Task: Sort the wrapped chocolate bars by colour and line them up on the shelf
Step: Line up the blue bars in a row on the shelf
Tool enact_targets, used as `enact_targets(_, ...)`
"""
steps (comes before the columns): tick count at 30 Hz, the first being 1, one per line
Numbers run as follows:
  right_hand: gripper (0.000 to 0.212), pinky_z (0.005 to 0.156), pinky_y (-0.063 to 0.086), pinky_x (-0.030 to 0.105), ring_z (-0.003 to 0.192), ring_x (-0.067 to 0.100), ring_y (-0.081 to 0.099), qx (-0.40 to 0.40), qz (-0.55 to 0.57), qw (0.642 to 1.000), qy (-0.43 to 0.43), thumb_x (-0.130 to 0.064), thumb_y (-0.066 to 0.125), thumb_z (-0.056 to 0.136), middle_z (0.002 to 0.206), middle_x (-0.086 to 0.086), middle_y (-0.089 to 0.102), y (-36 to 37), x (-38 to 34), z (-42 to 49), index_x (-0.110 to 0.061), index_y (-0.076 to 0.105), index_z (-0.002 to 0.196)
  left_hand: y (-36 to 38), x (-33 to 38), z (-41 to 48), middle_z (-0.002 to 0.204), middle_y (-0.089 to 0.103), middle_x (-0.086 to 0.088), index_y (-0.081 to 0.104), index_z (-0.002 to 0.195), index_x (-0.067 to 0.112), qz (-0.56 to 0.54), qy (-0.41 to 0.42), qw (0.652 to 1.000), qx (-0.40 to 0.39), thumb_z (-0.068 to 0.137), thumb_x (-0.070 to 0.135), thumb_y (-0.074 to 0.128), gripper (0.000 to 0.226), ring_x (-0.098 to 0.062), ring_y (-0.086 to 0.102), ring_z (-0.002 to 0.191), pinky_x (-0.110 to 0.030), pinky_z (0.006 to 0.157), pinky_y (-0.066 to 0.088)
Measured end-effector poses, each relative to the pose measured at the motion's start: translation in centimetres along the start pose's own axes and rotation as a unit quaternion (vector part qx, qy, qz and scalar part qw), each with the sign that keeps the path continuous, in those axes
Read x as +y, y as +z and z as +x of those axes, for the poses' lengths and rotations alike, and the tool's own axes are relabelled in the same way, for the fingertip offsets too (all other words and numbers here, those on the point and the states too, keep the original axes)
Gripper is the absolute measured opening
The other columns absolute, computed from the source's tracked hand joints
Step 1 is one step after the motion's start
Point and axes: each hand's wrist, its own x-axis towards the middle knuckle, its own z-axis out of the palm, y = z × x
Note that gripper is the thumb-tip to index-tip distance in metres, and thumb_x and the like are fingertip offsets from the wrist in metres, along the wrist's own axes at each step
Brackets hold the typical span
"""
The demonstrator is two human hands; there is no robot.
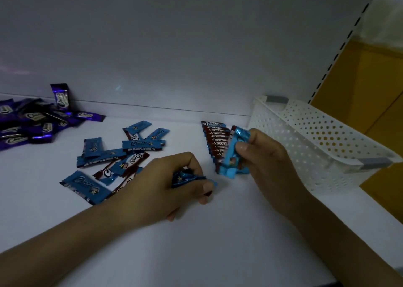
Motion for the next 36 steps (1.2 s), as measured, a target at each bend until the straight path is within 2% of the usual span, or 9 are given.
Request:
enact_targets(2, 0.009, 0.063, 0.051, 0.03, 0.067, 0.019, 0.065, 0.077, -0.007, 0.997, 0.016, -0.022, 0.059, 0.069, 0.069, 0.004, 0.068, -0.7, 0.1, 0.3, -0.015, 0.054, 0.067, -0.1, -0.2, 0.1, 0.08, 0.074, 0.005, 0.058, 0.076, 0.029, -0.014, -0.005, 1.0, 0.011, 0.074, 0.05, 0.059, 0.021, -0.01, 0.044, 0.036, -0.019, 0.037, 0.038)
enact_targets(5, 0.019, 0.061, 0.056, 0.037, 0.069, 0.017, 0.069, 0.113, -0.093, 0.988, -0.057, -0.007, 0.058, 0.077, 0.07, 0.006, 0.07, -1.4, -0.2, 0.0, -0.012, 0.048, 0.062, -0.5, -0.4, 0.2, 0.081, 0.074, 0.005, 0.058, 0.075, 0.031, -0.017, 0.008, 0.998, 0.054, 0.071, 0.054, 0.058, 0.024, -0.011, 0.045, 0.035, -0.02, 0.037, 0.038)
enact_targets(8, 0.026, 0.055, 0.056, 0.038, 0.064, 0.023, 0.067, 0.086, -0.148, 0.978, -0.116, -0.026, 0.059, 0.068, 0.065, 0.016, 0.064, -1.6, -0.3, -0.9, -0.008, 0.042, 0.059, -0.7, -0.6, 0.0, 0.081, 0.074, 0.005, 0.058, 0.075, 0.032, -0.016, 0.027, 0.996, 0.08, 0.071, 0.056, 0.057, 0.024, -0.012, 0.046, 0.036, -0.023, 0.039, 0.041)
enact_targets(12, 0.023, 0.054, 0.047, 0.021, 0.067, 0.013, 0.058, 0.024, -0.27, 0.954, -0.129, -0.006, 0.069, 0.081, 0.067, -0.002, 0.056, -1.6, 0.5, -1.1, -0.017, 0.052, 0.071, -0.9, -0.7, -0.1, 0.081, 0.075, 0.004, 0.059, 0.074, 0.031, -0.014, 0.039, 0.994, 0.099, 0.076, 0.049, 0.058, 0.018, -0.013, 0.046, 0.037, -0.022, 0.04, 0.041)
enact_targets(17, 0.032, 0.06, 0.055, 0.023, 0.078, 0.019, 0.065, 0.027, -0.267, 0.96, -0.079, -0.005, 0.062, 0.087, 0.075, -0.002, 0.064, -1.9, 0.5, -0.8, -0.034, 0.049, 0.091, -1.3, -0.7, -0.3, 0.083, 0.075, 0.003, 0.06, 0.076, 0.025, -0.009, 0.051, 0.991, 0.123, 0.079, 0.045, 0.059, 0.02, -0.013, 0.046, 0.039, -0.021, 0.04, 0.041)
enact_targets(23, 0.028, 0.055, 0.042, 0.007, 0.069, -0.005, 0.06, 0.045, -0.344, 0.936, -0.063, -0.009, 0.069, 0.083, 0.069, -0.021, 0.061, -2.8, 0.9, -0.5, -0.035, 0.059, 0.074, -1.4, -0.9, -0.3, 0.083, 0.075, 0.005, 0.06, 0.074, 0.029, 0.007, 0.053, 0.99, 0.131, 0.079, 0.045, 0.058, 0.016, -0.013, 0.048, 0.04, -0.022, 0.041, 0.043)
enact_targets(28, 0.012, 0.07, 0.038, 0.004, 0.086, 0.004, 0.055, 0.019, -0.387, 0.921, -0.036, -0.014, 0.068, 0.084, 0.088, -0.012, 0.056, -2.9, 1.8, -0.4, -0.022, 0.064, 0.077, -1.4, -1.0, -0.3, 0.082, 0.074, 0.005, 0.06, 0.08, 0.021, 0.01, 0.055, 0.989, 0.139, 0.079, 0.044, 0.058, 0.023, -0.012, 0.048, 0.039, -0.022, 0.041, 0.044)
enact_targets(33, 0.005, 0.079, 0.041, 0.011, 0.095, 0.008, 0.053, 0.025, -0.418, 0.907, -0.052, -0.017, 0.068, 0.084, 0.097, -0.003, 0.055, -2.6, 2.2, -0.1, -0.012, 0.069, 0.084, -1.4, -0.9, -0.3, 0.085, 0.074, 0.008, 0.06, 0.076, 0.031, 0.018, 0.058, 0.988, 0.141, 0.078, 0.047, 0.057, 0.017, -0.011, 0.05, 0.04, -0.021, 0.042, 0.045)
enact_targets(36, 0.006, 0.088, 0.046, 0.031, 0.096, 0.012, 0.054, 0.019, -0.428, 0.902, -0.063, -0.017, 0.068, 0.085, 0.097, -0.002, 0.055, -2.3, 2.3, -0.1, -0.011, 0.07, 0.086, -1.3, -0.8, -0.3, 0.084, 0.074, 0.008, 0.06, 0.081, 0.023, 0.022, 0.057, 0.988, 0.139, 0.078, 0.047, 0.056, 0.025, -0.012, 0.05, 0.04, -0.022, 0.042, 0.045)
